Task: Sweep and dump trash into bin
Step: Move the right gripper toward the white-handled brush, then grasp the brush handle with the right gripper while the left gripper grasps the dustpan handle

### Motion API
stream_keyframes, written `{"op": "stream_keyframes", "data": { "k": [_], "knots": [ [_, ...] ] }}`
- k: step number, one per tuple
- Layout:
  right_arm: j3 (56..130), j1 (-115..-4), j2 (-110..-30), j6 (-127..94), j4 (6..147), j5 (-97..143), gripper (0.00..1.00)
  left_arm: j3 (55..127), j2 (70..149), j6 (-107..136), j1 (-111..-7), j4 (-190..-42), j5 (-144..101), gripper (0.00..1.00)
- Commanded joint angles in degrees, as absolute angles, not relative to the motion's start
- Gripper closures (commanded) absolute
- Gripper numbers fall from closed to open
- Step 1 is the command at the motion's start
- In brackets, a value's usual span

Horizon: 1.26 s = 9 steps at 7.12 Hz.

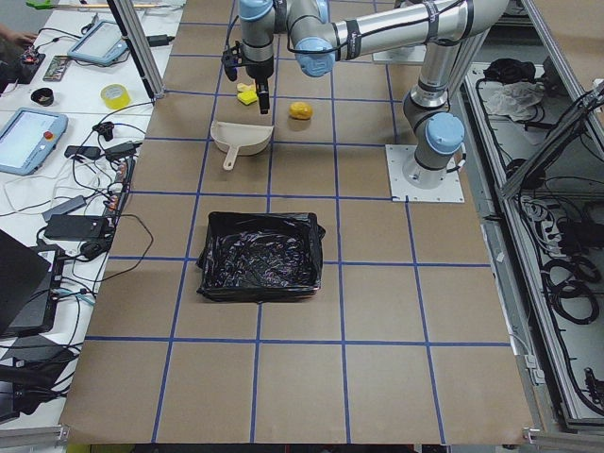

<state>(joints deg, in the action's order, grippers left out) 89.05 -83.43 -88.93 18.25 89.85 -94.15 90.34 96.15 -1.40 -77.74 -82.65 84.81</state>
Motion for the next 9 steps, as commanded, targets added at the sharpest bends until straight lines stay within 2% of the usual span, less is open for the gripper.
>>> {"op": "stream_keyframes", "data": {
  "k": [1,3,4,6,7,9],
  "knots": [
    [91.30,-77.98,-88.07,27.30,90.26,-95.09,0.01,90.26,96.15,-1.41,-77.70,-82.62,84.73,0.00],
    [93.50,-74.11,-84.14,34.75,92.27,-98.87,0.07,90.17,96.15,-1.41,-77.78,-82.62,84.73,0.00],
    [97.08,-71.13,-82.20,38.63,96.46,-100.10,0.11,90.18,96.07,-1.41,-77.78,-82.62,84.73,0.00],
    [107.18,-67.69,-79.73,45.16,108.94,-99.49,0.11,90.18,96.06,-1.41,-77.78,-82.62,84.73,0.00],
    [109.58,-67.50,-78.41,49.00,114.55,-99.41,0.13,90.26,95.98,-1.41,-77.87,-82.70,84.81,0.00],
    [110.04,-67.32,-75.25,52.82,118.80,-99.58,0.22,90.26,95.54,-1.32,-77.96,-82.71,84.90,0.00]
  ]
}}
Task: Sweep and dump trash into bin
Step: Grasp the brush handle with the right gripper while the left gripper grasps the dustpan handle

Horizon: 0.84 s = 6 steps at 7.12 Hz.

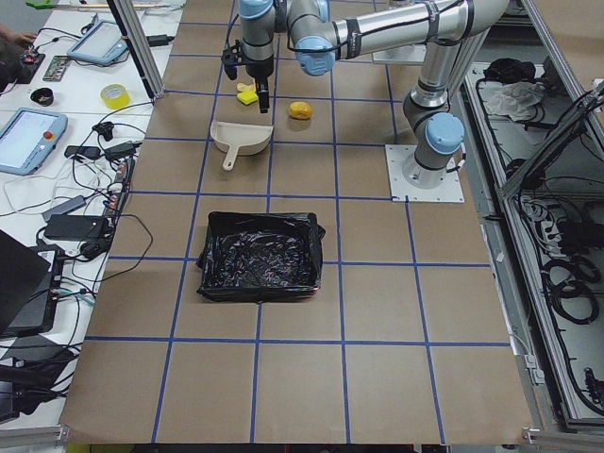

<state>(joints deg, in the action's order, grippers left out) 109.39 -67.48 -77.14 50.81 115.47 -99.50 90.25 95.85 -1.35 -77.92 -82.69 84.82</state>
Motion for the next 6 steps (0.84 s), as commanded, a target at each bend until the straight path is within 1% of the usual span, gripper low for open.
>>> {"op": "stream_keyframes", "data": {
  "k": [1,3,5,6],
  "knots": [
    [110.04,-67.32,-74.63,52.82,119.35,-99.58,0.30,90.44,95.36,-1.32,-78.22,-82.97,84.90,0.00],
    [110.13,-67.32,-74.18,52.82,119.44,-100.11,0.51,90.09,96.41,-7.94,-77.53,-81.49,85.25,0.00],
    [109.95,-67.24,-74.00,52.56,119.62,-100.02,0.86,91.31,98.86,-24.64,-76.90,-78.14,85.60,0.00],
    [109.86,-67.24,-74.35,51.95,119.62,-99.76,1.00,91.23,100.70,-33.48,-76.90,-77.00,85.87,0.00]
  ]
}}
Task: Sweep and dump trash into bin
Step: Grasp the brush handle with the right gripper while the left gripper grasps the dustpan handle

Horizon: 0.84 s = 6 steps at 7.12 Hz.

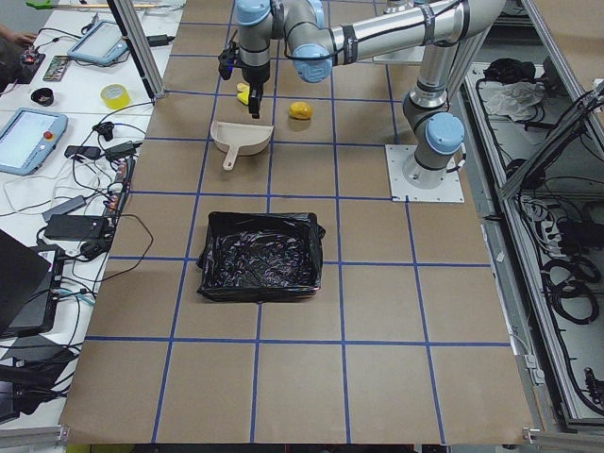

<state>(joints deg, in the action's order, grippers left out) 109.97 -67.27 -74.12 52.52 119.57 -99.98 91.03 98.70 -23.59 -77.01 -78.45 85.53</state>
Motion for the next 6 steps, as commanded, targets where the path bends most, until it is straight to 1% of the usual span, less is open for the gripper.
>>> {"op": "stream_keyframes", "data": {
  "k": [1,2,3,4,5,6],
  "knots": [
    [109.52,-67.24,-74.62,50.90,119.18,-99.93,1.00,91.06,102.90,-44.80,-76.90,-70.81,87.87,0.00],
    [109.25,-67.50,-75.14,48.37,119.18,-100.28,1.00,90.53,105.79,-57.18,-76.90,-65.88,88.93,0.00],
    [108.38,-68.54,-76.80,41.90,118.22,-99.59,1.00,89.92,108.69,-71.31,-76.90,-64.18,89.12,0.02],
    [108.20,-72.73,-78.38,34.27,115.34,-99.41,1.00,89.04,111.77,-84.59,-76.90,-61.90,89.03,0.05],
    [108.02,-79.39,-78.83,24.79,114.53,-100.19,1.00,88.77,114.58,-94.21,-76.90,-59.96,89.03,0.05],
    [108.02,-85.98,-78.49,15.47,114.00,-100.37,1.00,88.25,116.61,-99.87,-76.90,-58.29,89.03,0.06]
  ]
}}
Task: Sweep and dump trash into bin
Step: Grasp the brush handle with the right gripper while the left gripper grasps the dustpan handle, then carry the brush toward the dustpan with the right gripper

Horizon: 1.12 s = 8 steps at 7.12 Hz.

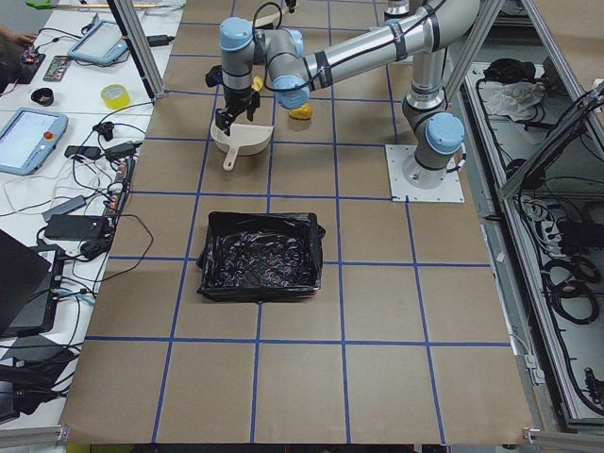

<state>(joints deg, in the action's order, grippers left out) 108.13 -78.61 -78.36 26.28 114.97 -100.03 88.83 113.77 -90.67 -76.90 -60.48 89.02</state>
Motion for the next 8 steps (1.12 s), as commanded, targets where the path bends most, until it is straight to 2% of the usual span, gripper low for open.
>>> {"op": "stream_keyframes", "data": {
  "k": [1,4,7,8],
  "knots": [
    [107.93,-91.35,-78.31,8.42,111.99,-100.89,1.00,87.20,118.28,-103.67,-76.90,-58.27,88.95,0.06],
    [106.36,-103.59,-74.28,-14.18,110.83,-98.72,1.00,87.80,119.71,-103.18,-76.90,-58.53,88.51,0.07],
    [98.47,-111.25,-66.39,-25.13,110.74,-91.15,1.00,88.42,120.76,-102.66,-76.90,-58.54,88.16,0.19],
    [95.13,-113.44,-62.96,-25.31,110.92,-88.79,1.00,88.50,120.85,-102.57,-76.90,-58.54,88.15,0.29]
  ]
}}
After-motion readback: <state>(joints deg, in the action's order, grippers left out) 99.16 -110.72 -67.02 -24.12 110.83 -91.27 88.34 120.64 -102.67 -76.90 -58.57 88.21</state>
